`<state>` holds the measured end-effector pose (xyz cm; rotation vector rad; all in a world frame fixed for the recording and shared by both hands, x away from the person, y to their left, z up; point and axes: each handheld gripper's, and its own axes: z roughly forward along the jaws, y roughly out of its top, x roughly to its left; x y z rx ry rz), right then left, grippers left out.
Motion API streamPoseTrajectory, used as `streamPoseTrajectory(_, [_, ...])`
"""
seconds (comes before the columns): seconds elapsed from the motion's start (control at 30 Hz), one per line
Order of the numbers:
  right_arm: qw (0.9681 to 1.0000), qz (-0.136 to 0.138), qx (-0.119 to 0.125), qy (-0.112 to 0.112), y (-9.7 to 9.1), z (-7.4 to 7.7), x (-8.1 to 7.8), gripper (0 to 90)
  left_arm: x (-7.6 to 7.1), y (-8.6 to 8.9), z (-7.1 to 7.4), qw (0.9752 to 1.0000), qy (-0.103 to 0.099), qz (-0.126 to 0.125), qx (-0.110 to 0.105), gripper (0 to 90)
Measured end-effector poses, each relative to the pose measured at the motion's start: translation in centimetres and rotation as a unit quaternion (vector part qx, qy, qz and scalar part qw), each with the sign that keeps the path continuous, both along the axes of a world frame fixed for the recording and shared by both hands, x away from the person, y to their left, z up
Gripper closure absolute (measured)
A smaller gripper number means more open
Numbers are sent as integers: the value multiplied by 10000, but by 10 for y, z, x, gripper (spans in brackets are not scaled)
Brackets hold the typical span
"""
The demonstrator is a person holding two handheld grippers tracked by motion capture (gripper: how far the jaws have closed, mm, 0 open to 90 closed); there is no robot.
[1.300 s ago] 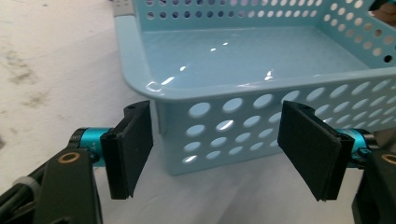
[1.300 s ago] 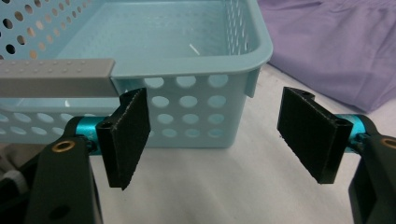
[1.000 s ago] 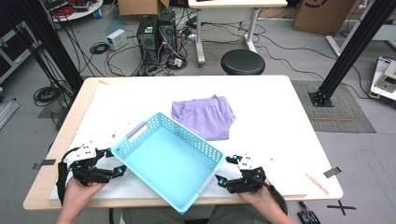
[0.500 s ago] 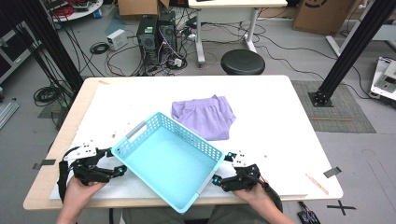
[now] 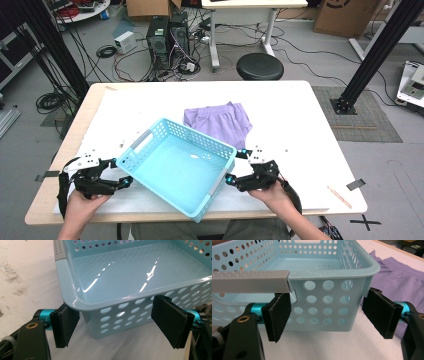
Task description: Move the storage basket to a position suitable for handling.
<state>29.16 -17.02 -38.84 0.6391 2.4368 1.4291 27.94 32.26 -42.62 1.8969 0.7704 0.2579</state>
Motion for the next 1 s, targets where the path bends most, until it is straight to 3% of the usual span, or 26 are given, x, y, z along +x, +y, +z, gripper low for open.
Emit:
streamPoseTrajectory(0.13, [9998, -1, 79, 187, -1, 9, 20, 239, 3, -1, -1, 9999, 14, 74, -77, 227])
streamPoseTrajectory(0.27, [9998, 69, 67, 167, 3, 21, 32, 239, 5, 2, -2, 9997, 93, 149, -166, 225])
streamPoseTrajectory(0.4, [9998, 118, -4, 167, 10, 28, 40, 239, 1, 9, 0, 9997, -32, 242, -93, 226])
streamPoseTrajectory(0.43, [9999, 39, -56, 79, 12, 30, 41, 330, -1, 9, 0, 9995, -91, 304, -78, 228])
streamPoseTrajectory(0.47, [9999, 147, -28, -5, 14, 32, 42, 450, -2, 10, 1, 9995, -105, 307, -65, 229])
streamPoseTrajectory(0.5, [9998, 135, -51, -148, 17, 33, 42, 463, -2, 11, 1, 9994, -97, 341, -64, 229])
streamPoseTrajectory(0.73, [9999, 60, -10, -110, 31, 32, 58, 448, 0, 19, -3, 9987, -25, 512, -80, 216])
streamPoseTrajectory(0.87, [9998, -51, 3, -177, 41, 40, 67, 439, 4, 25, -1, 9979, -14, 623, -196, 216])
streamPoseTrajectory(1.0, [9997, -243, -28, -96, 47, 46, 83, 444, 10, 23, 0, 9973, -36, 677, -266, 217])
